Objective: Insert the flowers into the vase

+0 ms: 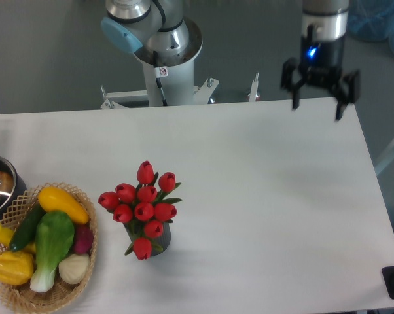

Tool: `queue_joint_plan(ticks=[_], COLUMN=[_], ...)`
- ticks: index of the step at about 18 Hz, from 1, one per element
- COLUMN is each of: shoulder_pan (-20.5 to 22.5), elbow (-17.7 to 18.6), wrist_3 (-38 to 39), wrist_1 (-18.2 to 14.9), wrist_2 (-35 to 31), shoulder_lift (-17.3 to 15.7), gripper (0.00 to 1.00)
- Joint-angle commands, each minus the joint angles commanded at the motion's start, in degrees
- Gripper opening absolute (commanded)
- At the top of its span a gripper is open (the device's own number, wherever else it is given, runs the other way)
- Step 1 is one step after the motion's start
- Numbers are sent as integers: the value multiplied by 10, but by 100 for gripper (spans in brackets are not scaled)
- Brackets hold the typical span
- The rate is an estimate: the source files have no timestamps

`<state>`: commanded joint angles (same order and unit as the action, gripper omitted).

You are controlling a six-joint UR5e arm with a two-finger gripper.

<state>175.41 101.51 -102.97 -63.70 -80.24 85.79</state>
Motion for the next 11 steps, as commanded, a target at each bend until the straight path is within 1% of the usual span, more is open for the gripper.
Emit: queue_joint_plan(ticks=[2,3,6,11], shoulder_pan=[31,41,62,72], elbow=[1,1,8,4], wrist_3=[-69,-87,-94,-94], wrist_1=[-13,-19,-25,-23], wrist_2=[-4,-4,-8,-4], shoulder_lift=[-8,-11,-19,-12], gripper=[100,100,100,100])
